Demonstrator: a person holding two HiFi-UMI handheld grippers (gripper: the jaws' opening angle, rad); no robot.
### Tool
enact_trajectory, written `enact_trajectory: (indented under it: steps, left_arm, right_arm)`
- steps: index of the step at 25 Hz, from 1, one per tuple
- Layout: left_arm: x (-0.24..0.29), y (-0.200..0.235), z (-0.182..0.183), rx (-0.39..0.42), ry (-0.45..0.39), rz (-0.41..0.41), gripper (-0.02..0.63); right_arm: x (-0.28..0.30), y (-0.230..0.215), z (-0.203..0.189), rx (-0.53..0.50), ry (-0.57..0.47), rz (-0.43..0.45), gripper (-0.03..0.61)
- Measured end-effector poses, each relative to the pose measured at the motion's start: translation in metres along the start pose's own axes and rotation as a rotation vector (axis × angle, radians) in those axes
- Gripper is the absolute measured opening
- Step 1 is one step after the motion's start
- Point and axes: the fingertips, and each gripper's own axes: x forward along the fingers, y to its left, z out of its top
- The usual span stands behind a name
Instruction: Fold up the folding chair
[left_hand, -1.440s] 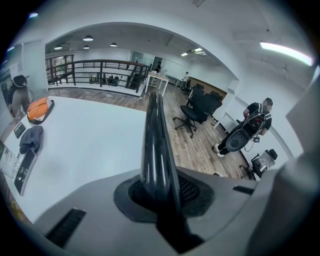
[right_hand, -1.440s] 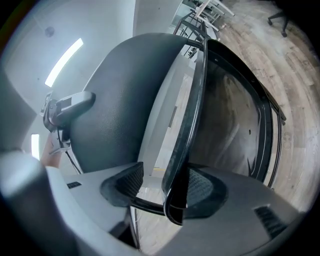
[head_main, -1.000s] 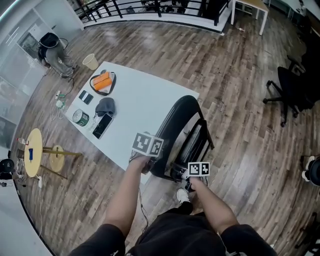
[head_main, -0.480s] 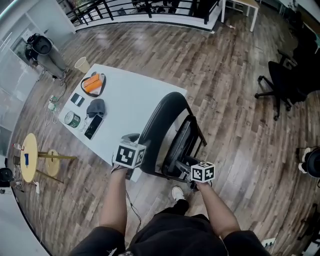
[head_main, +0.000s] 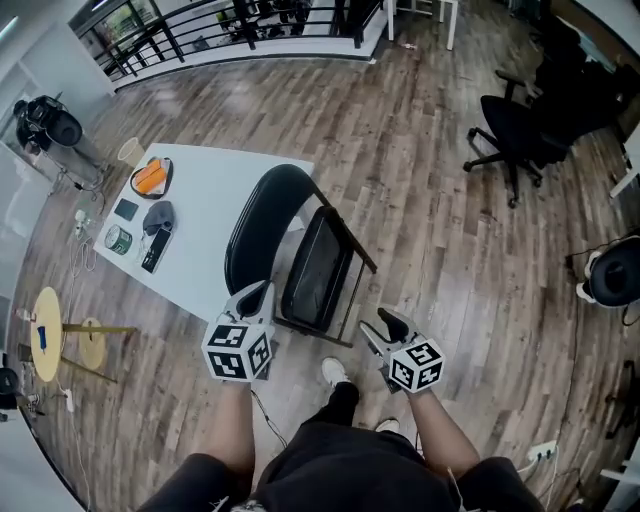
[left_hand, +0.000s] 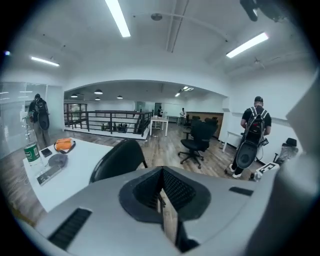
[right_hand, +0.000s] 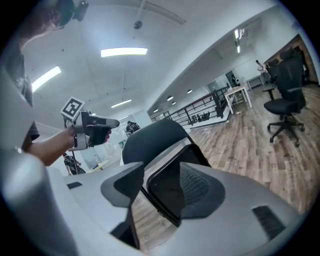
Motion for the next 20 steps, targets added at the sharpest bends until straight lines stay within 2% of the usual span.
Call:
enact_trajectory:
  steps: [1,3,5,8,10,12,16,20]
  left_arm:
    - [-0.004,-0.025,-0.005,0.012,-0.009,-0.023,0.005]
    - [-0.012,-0.079,-0.014,0.041,-0.035,-0.076,0.005]
    - [-0.023,-0.131,-0.023,0.042,-0.071,-0.139,0.005]
    - [-0.043,-0.203,-0.038,0.018,-0.103,-0.223,0.005]
    - [-0.059,-0.241,-0.048,0.005,-0.116,-0.252,0.005]
    - [-0.073,-0.271,-0.052,-0.001,-0.150,-0.267,0.005]
    - [-0.110,-0.312,-0.057,-0.017,-0.268,-0.303,0.005]
    - [-0.138,-0.337,-0.067,0.008,-0.295,-0.309,0.005]
  right_arm:
    - [-0.024,0.001,0.005,-0.024,-0.036,-0.030,0.218]
    - [-0.072,-0.001,0.013,-0.092,-0.103,-0.106,0.089]
    - [-0.117,-0.002,0.020,-0.123,-0.161,-0.176,0.030]
    - [-0.181,-0.002,0.029,-0.024,-0.282,-0.251,0.014]
    - [-0.220,0.002,0.030,-0.023,-0.332,-0.323,0.014]
    - [-0.257,0.005,0.030,-0.082,-0.341,-0.415,0.014]
    - [-0.326,0.012,0.022,-0.206,-0.331,-0.597,0.014]
    - [-0.376,0.031,0.015,-0.320,-0.333,-0.704,0.014]
